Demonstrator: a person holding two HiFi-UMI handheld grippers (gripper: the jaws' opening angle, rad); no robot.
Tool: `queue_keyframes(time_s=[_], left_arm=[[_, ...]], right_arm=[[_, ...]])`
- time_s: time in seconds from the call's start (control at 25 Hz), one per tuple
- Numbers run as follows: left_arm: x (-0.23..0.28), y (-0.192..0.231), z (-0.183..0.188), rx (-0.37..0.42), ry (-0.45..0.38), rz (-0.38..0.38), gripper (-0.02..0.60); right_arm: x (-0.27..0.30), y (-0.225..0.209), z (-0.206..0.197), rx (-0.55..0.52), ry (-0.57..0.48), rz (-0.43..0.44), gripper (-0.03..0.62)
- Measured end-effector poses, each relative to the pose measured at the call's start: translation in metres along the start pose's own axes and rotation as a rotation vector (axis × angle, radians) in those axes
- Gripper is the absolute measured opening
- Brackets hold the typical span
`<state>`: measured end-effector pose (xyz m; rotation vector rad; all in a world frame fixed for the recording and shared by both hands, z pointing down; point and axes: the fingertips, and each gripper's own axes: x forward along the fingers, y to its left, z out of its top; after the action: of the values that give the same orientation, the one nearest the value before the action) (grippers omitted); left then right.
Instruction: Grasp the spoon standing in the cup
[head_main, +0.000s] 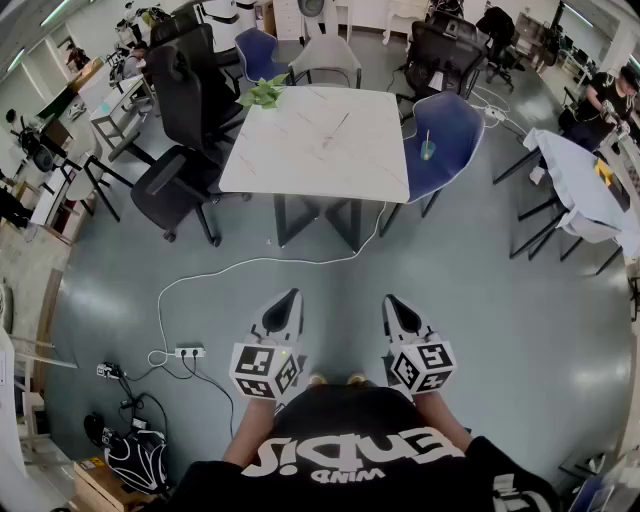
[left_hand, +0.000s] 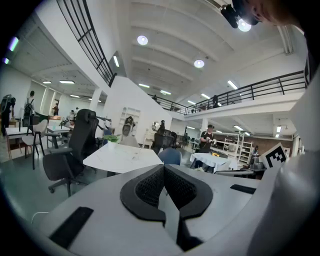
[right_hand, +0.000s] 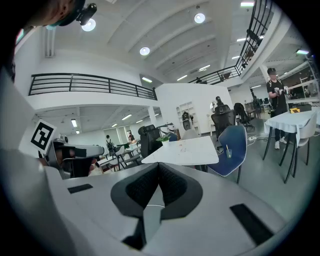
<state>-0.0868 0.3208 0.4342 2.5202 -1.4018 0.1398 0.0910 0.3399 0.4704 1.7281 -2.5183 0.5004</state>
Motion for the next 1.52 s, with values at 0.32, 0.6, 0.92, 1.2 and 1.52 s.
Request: queue_keyframes(time_s=[0.32,0.6,0.92,1.2,1.52], left_arm=[[0.000,0.004,0.002,0.006,-0.004,-0.003,0.014],[0.003,0.017,0.006,0.002,-0.002,-0.017,0.014],[0.005,0.044,-0.001,0.007,-0.008,-0.047,0.014],[0.011,0.060,-0.004,0.009,0.008,-0.074,0.014],[0.034,0.076,0.001,0.019,0.014,-0.089,0.014]], right_arm=[[0.003,0.004,0.000,-0.008,-0.001,-0.007,0.012],[0.010,0.011,0.003,-0.006,-0.010,-0.021,0.012],[0.021,0.023,-0.011,0.002,-0.024,-0.056,0.012],[0.038,0.033,-0.013,0.002,-0.036,-0.070,0.012],[0.064,0.024,-0.007,0.029,-0.054,-0.097,0.012]])
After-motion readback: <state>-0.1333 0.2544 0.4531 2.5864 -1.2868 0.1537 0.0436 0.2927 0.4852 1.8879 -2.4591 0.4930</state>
